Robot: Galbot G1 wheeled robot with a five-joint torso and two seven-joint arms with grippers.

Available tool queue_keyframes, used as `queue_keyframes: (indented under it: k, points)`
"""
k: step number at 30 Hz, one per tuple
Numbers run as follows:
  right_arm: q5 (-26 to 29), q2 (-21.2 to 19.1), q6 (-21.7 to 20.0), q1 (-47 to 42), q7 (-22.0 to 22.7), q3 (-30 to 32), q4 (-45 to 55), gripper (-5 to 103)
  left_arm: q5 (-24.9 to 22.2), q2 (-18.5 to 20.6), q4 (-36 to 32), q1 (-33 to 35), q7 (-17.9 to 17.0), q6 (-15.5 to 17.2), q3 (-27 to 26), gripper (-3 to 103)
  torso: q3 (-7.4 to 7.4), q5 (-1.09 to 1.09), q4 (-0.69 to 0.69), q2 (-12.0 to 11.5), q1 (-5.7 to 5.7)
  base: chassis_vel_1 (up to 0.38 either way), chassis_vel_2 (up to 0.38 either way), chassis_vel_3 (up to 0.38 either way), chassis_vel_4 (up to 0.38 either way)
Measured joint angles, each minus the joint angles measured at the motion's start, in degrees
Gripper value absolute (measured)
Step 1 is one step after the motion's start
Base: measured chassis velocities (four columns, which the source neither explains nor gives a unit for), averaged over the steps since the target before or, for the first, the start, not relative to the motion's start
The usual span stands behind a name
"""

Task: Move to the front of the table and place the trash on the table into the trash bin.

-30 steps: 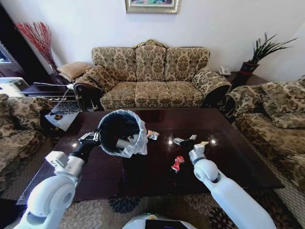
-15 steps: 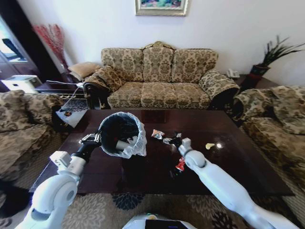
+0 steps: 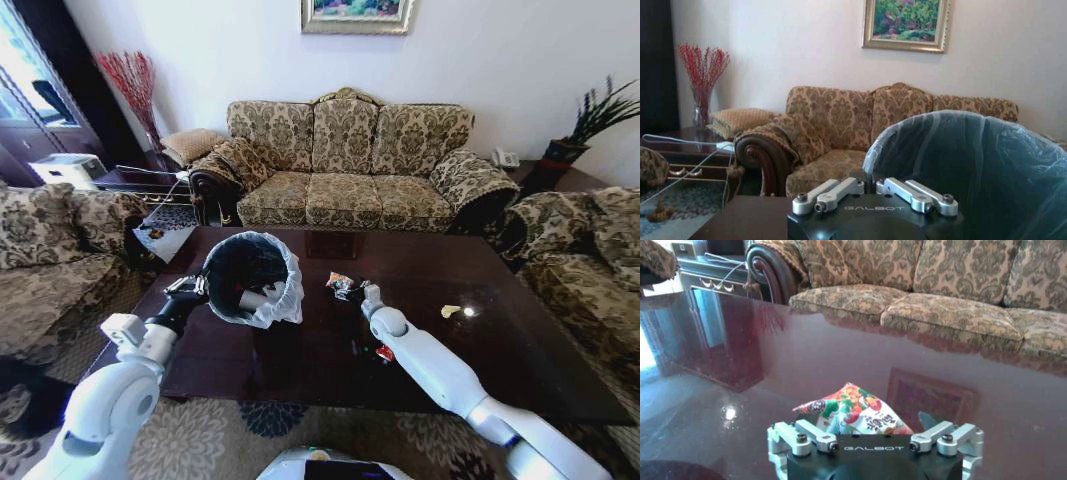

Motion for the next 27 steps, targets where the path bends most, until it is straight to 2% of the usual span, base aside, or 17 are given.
queue_keyframes:
  k: [2,5,6,7,9,11,12,14,17,19,21,22,23,26,27]
  points:
    - [0.0,0.6,0.2,0.3,-0.3,0.0,-1.4,89,0.0,0.1,0.0,0.1,0.0,0.0,0.0,3,0.00,0.01,0.00,0.0,0.00,0.000,0.000,0.000,0.000]
    - [0.2,1.0,0.3,0.4,-0.2,0.0,-2.0,85,0.0,0.3,0.0,0.0,0.0,0.0,0.0,3,0.00,0.02,-0.01,0.0,0.00,0.000,0.000,0.000,0.000]
    - [0.3,1.4,0.3,0.5,-0.1,0.0,-2.4,73,0.0,0.3,0.0,0.0,0.0,0.1,0.0,3,0.00,0.02,0.00,0.0,0.00,0.000,0.000,0.000,0.000]
    - [0.4,1.5,0.3,0.5,-0.1,-0.1,-2.6,68,0.0,0.3,0.0,-0.1,0.0,0.1,0.0,3,0.00,0.01,-0.01,0.0,0.00,0.000,0.000,0.000,0.000]
    - [0.4,1.7,0.3,0.6,-0.1,-0.2,-2.8,68,0.0,0.3,0.0,-0.1,0.0,0.1,0.0,3,0.00,0.01,0.00,0.0,0.00,0.000,0.000,0.000,0.000]
    - [0.3,1.9,0.4,0.6,0.1,-0.5,-3.1,57,0.0,0.3,0.0,0.0,-0.1,0.1,0.0,3,0.00,0.01,0.00,0.0,0.00,0.000,0.000,0.000,0.000]
    - [0.3,1.9,0.4,0.6,0.1,-0.5,-3.1,57,0.0,0.3,0.0,0.0,-0.1,0.1,0.0,3,0.00,0.01,0.00,0.0,0.00,0.000,0.000,0.000,0.000]
    - [0.3,2.1,0.4,0.7,0.5,-0.6,-3.3,45,-0.1,0.4,0.1,0.0,-0.1,0.1,0.0,3,0.00,0.01,0.00,0.0,0.00,0.000,0.000,0.000,0.000]
    - [0.0,2.2,0.5,0.7,0.8,-0.6,-3.6,40,-0.2,0.6,0.1,0.0,-0.1,0.1,0.0,3,0.00,0.01,-0.01,0.0,0.00,0.000,0.000,0.000,0.000]
    - [-0.2,2.2,0.9,0.6,1.5,-0.4,-3.5,29,-0.2,0.7,0.1,-0.1,0.0,0.1,0.0,3,0.00,0.01,0.00,0.0,0.00,0.000,0.000,0.000,0.000]
    - [-0.2,2.0,1.1,0.1,2.3,0.3,-2.0,19,-0.2,0.7,0.2,-0.1,0.0,0.1,0.1,3,0.01,0.03,0.00,0.0,0.00,0.000,0.000,0.000,0.000]
    - [-0.2,2.0,1.1,0.1,2.3,0.3,-2.0,19,-0.2,0.7,0.2,-0.1,0.0,0.1,0.1,3,0.01,0.03,0.00,0.0,0.00,0.000,0.000,0.000,0.000]
    - [0.3,1.5,1.0,-0.4,3.4,1.1,0.9,13,-0.3,0.8,0.4,-0.2,0.1,0.1,0.3,3,0.01,0.02,0.00,0.0,0.00,0.000,0.000,0.000,0.000]
    - [0.8,0.1,0.9,-0.7,4.5,1.9,5.0,8,-0.3,0.9,0.7,-0.5,0.2,0.1,0.7,3,0.00,0.02,0.00,0.0,0.00,0.000,0.000,0.000,0.000]
    - [0.9,-1.9,0.8,-1.0,5.3,2.6,9.9,1,-0.2,1.2,1.0,-0.8,0.2,0.1,1.1,3,0.00,0.01,0.00,0.0,0.00,0.000,0.000,0.000,0.000]
